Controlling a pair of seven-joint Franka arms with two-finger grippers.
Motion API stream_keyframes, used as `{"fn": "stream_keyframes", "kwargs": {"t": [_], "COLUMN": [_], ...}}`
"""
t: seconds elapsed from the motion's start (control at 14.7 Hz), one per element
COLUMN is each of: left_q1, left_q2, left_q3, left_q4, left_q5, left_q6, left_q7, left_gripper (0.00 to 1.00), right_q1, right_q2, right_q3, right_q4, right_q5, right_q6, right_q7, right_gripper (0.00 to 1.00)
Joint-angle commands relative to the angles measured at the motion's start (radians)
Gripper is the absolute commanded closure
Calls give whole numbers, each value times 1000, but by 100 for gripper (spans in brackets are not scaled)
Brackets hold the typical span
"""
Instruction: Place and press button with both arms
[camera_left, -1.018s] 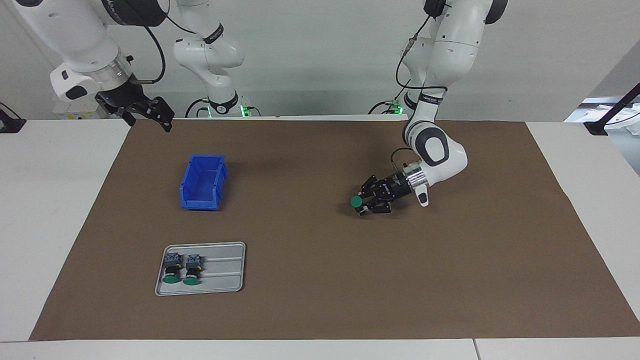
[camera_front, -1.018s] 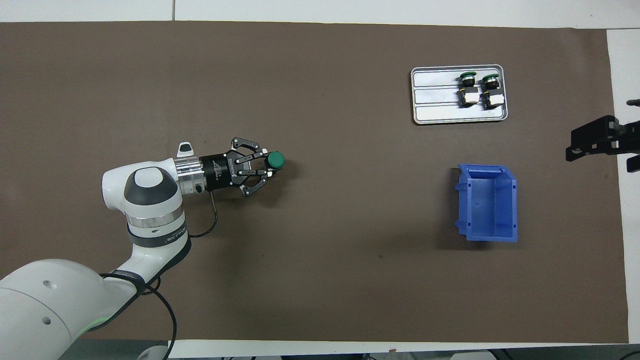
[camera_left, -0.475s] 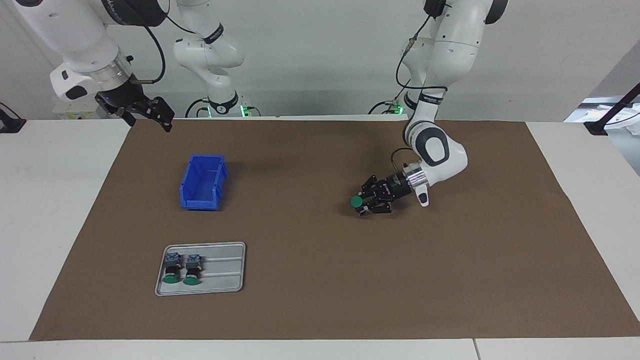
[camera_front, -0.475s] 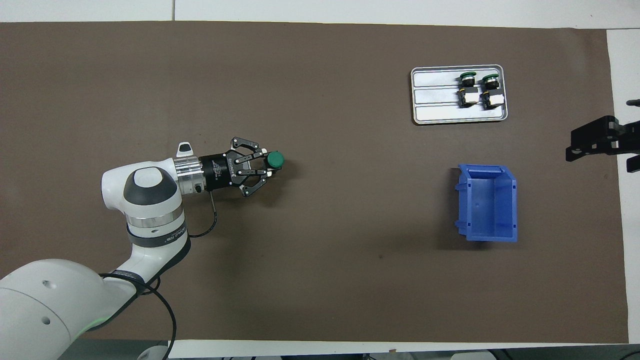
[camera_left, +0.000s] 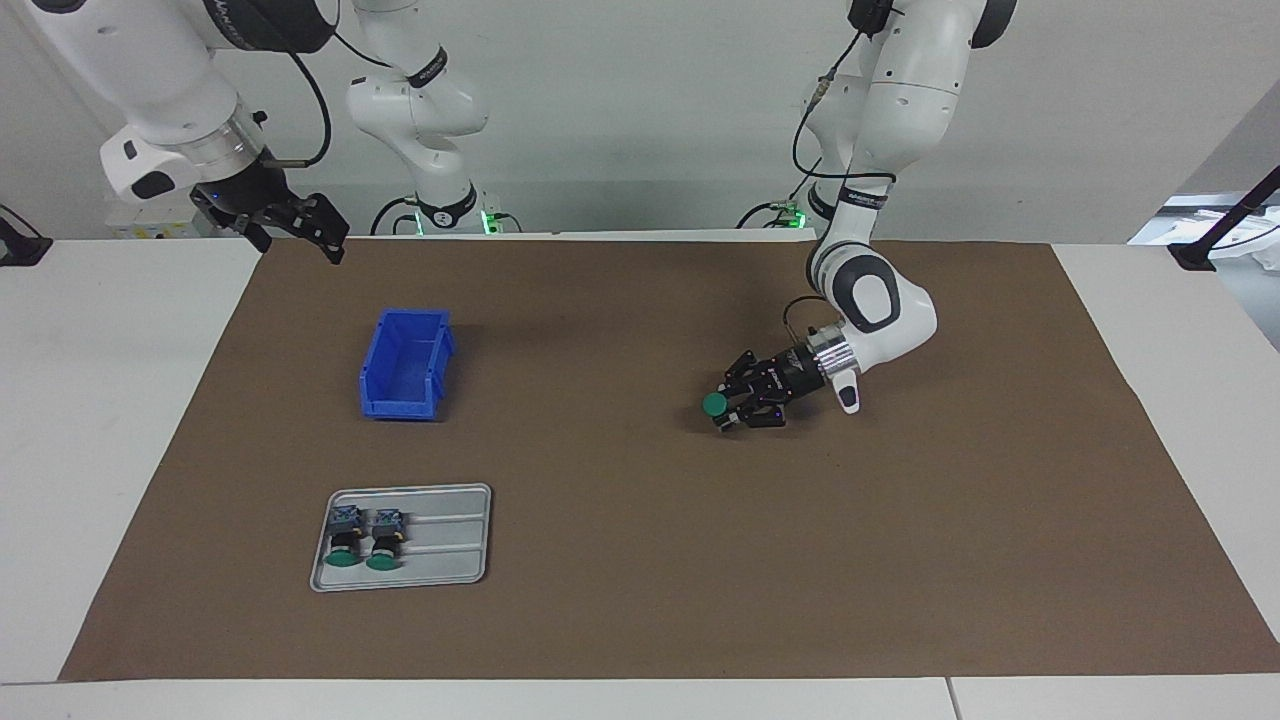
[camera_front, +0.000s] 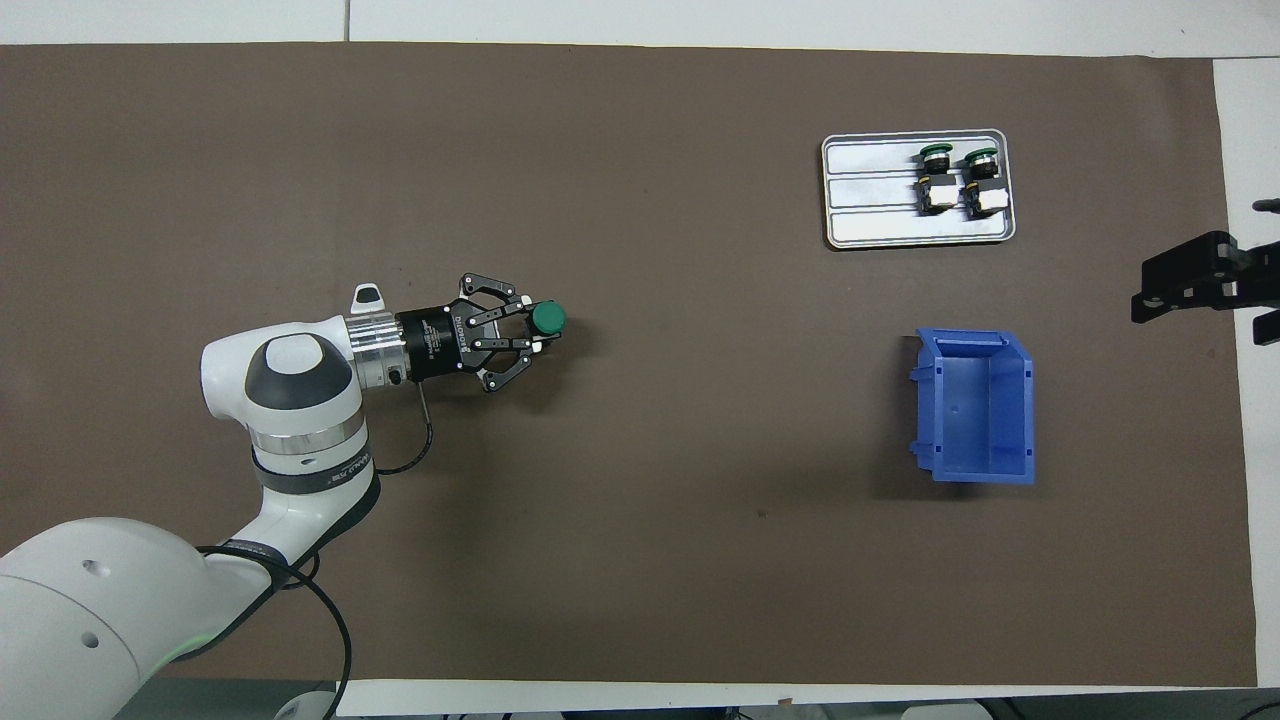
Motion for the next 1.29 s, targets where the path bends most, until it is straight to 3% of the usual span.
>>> {"fn": "stream_keyframes", "kwargs": {"t": [0.0, 0.07, 0.75, 1.22], "left_q1": [9, 9, 23, 30], "left_q2": [-11, -11, -33, -116], "left_q3": [-2, -2, 0, 6], "left_q4": [-17, -18, -31, -66], "left_q5": [-23, -23, -23, 32], "left_q6": [2, 0, 2, 23], "left_q7": [15, 16, 2, -16], "left_gripper": [28, 1, 0, 0], "right_q1": [-5, -5, -5, -5], "right_q2": [-25, -25, -25, -25], "right_q3": [3, 3, 3, 3], "right_q4": [-31, -31, -31, -31], "right_q5": [1, 1, 1, 1], "right_q6": [16, 16, 16, 16], "right_q7": [-22, -22, -22, -22], "right_gripper": [1, 1, 1, 1]}}
